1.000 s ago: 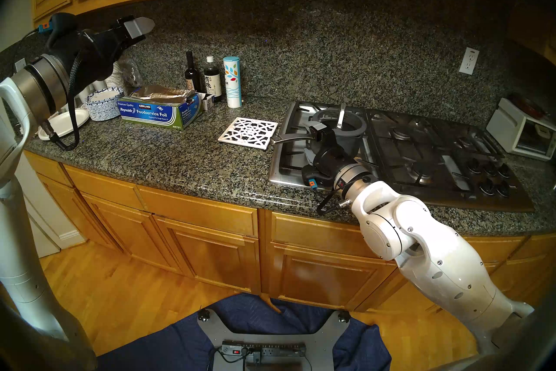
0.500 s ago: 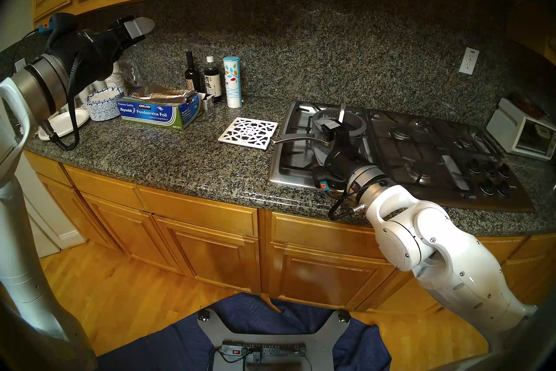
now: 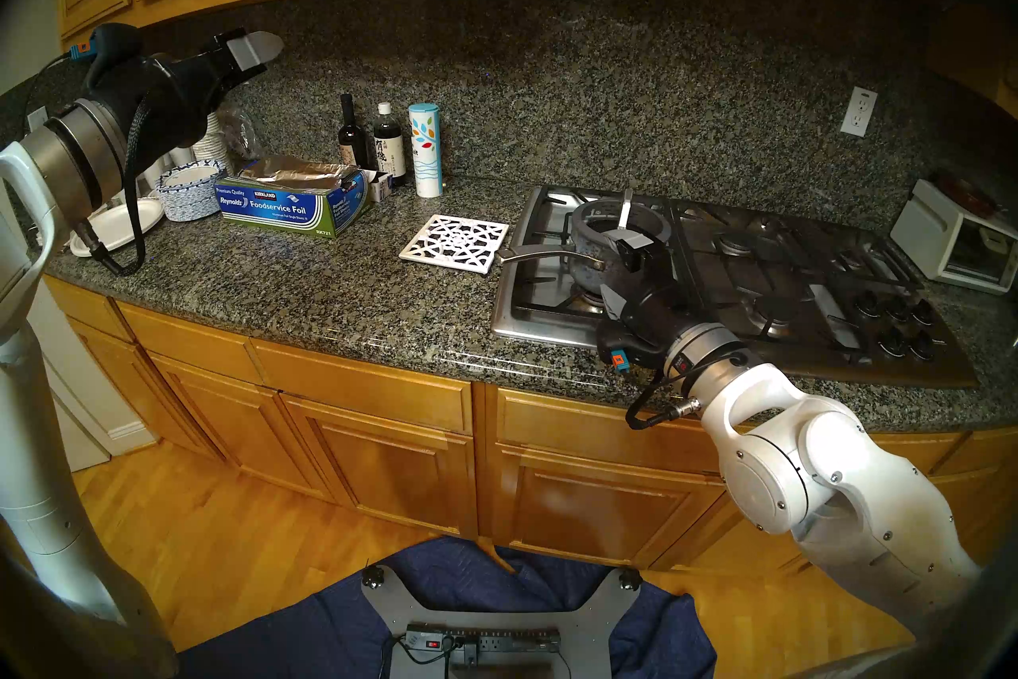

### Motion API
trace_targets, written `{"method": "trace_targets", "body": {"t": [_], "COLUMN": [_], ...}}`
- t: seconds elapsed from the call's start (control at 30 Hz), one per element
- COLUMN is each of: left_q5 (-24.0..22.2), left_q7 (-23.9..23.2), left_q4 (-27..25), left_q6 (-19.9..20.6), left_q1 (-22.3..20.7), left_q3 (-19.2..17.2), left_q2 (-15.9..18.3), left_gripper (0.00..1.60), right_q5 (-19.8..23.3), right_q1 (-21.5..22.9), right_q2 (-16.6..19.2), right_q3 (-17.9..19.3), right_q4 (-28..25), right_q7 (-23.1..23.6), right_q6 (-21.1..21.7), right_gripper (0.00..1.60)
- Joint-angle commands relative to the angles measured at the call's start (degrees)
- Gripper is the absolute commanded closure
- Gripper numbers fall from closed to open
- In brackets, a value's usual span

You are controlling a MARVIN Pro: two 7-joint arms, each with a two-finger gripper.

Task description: Pick up the pot, put it on the stove, take off the pot lid

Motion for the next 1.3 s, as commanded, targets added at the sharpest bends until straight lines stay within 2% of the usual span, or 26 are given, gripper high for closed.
{"method": "trace_targets", "body": {"t": [0.0,0.93,1.0,1.27], "left_q5": [0.12,0.12,-2.61,-8.58], "left_q7": [-0.16,-0.49,-0.11,1.26], "left_q4": [-0.32,-0.16,1.23,6.04], "left_q6": [-0.95,-0.77,0.10,0.10], "left_q1": [-1.27,-1.40,-3.07,-8.20], "left_q3": [-0.24,0.06,1.19,5.60], "left_q2": [0.05,0.42,1.53,5.94], "left_gripper": [0.00,0.00,0.00,0.00], "right_q5": [0.00,0.00,-0.01,-0.05], "right_q1": [-2.86,-3.86,-3.84,-3.75], "right_q2": [1.24,1.04,1.03,1.02], "right_q3": [2.74,3.62,3.61,3.53], "right_q4": [-2.91,-2.91,-2.91,-2.91], "right_q7": [-1.30,-1.49,-1.46,-1.32], "right_q6": [1.26,0.87,0.87,0.89], "right_gripper": [0.00,0.00,0.00,0.00]}}
